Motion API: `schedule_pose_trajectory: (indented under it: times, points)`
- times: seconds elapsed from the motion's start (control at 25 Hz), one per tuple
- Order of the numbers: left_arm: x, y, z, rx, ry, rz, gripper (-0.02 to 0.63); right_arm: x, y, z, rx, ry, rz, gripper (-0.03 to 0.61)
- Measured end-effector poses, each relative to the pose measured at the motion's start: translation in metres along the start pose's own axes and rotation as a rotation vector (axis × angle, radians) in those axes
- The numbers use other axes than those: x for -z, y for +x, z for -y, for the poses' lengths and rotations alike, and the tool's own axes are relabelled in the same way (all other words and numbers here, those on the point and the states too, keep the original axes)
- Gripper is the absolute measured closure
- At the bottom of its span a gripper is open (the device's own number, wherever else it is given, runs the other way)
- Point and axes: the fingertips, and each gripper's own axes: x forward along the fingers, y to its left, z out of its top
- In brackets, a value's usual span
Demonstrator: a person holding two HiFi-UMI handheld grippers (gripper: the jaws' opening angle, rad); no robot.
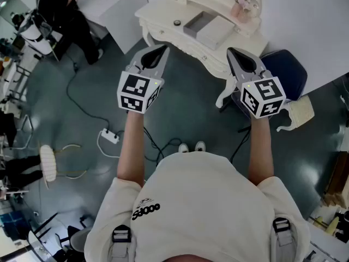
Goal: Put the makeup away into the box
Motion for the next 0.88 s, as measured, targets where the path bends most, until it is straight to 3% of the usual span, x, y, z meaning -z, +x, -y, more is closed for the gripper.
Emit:
schedule_pose_trajectory:
  times: [0.48,0.88]
  points:
    - [0.033,0.010,-0.031,0.027,-0.019,-0.018,0.594,0.021,0.041,-0.011,0.017,-0.038,-0.053,0.577]
    - [0.048,0.087,-0.075,0.030,-0.009,-0.035,0.594,0.032,0.113,0.047,0.026,-0.034,-0.054,0.577]
